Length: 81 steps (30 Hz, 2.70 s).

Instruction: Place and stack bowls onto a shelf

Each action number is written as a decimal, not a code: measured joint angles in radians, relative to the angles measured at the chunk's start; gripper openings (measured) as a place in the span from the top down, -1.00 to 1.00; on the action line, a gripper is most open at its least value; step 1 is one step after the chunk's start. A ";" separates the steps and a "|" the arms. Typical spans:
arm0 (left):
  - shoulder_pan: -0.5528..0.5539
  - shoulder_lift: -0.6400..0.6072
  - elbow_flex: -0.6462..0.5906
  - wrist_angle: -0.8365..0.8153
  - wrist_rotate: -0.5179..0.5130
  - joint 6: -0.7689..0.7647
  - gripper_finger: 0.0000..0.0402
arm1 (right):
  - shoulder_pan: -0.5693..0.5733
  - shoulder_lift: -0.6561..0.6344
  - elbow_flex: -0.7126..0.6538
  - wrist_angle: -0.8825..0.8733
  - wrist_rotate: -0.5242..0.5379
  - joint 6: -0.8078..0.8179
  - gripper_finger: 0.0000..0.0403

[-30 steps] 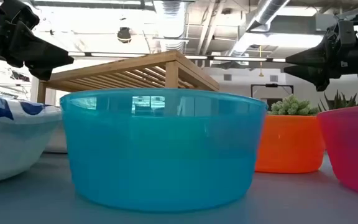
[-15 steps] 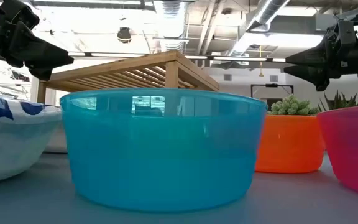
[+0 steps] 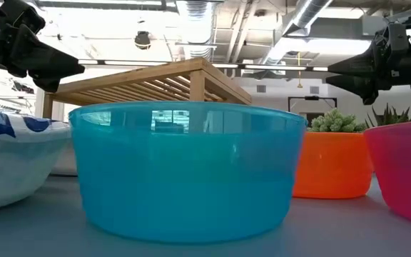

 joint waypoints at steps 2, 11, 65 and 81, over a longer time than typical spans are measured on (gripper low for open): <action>0.000 0.000 0.000 0.000 0.000 0.000 0.45 | 0.000 0.000 0.000 0.000 0.000 0.000 -0.08; 0.000 0.000 0.000 0.000 -0.043 0.335 0.45 | 0.000 0.000 0.000 0.000 0.000 0.000 -0.08; 0.000 0.374 0.194 0.118 0.560 -0.894 0.56 | 0.000 0.000 0.000 0.000 0.000 0.000 -0.08; -0.086 0.946 0.704 -0.223 0.660 -0.231 0.56 | 0.000 0.000 0.000 0.000 0.000 0.000 -0.08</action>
